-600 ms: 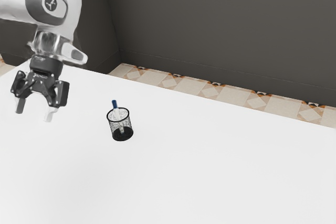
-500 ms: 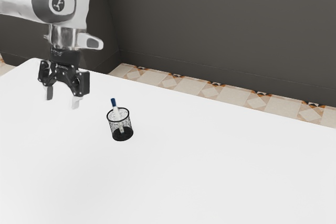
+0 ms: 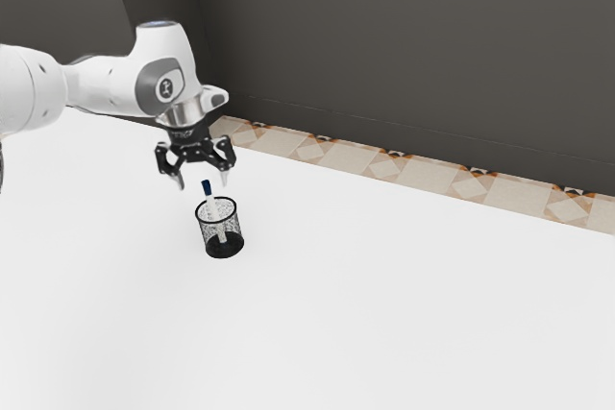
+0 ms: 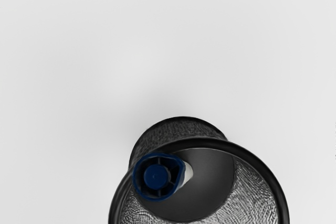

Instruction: Take the marker out of the pen holder and place it to the left of the pen holder.

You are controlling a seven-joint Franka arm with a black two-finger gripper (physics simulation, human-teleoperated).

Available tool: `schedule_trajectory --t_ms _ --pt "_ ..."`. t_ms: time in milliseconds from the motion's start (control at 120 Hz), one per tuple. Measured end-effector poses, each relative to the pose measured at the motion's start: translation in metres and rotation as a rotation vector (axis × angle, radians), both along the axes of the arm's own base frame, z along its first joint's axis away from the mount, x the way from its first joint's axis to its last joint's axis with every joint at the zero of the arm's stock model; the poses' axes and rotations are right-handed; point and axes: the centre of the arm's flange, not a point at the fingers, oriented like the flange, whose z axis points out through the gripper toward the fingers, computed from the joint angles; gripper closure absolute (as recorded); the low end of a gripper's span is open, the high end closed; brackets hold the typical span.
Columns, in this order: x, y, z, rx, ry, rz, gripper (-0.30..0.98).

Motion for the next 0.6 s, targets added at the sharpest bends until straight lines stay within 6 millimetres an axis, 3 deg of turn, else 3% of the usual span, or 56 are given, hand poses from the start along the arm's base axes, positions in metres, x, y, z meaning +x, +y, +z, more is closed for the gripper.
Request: schedule_trajectory --t_ms 225,408,600 --pt "0.006 0.013 -0.002 0.011 -0.049 0.137 0.02" --pt "0.013 0.015 -0.028 0.014 -0.032 0.176 0.02" --pt "0.016 0.022 -0.021 0.020 -0.054 0.183 0.02"
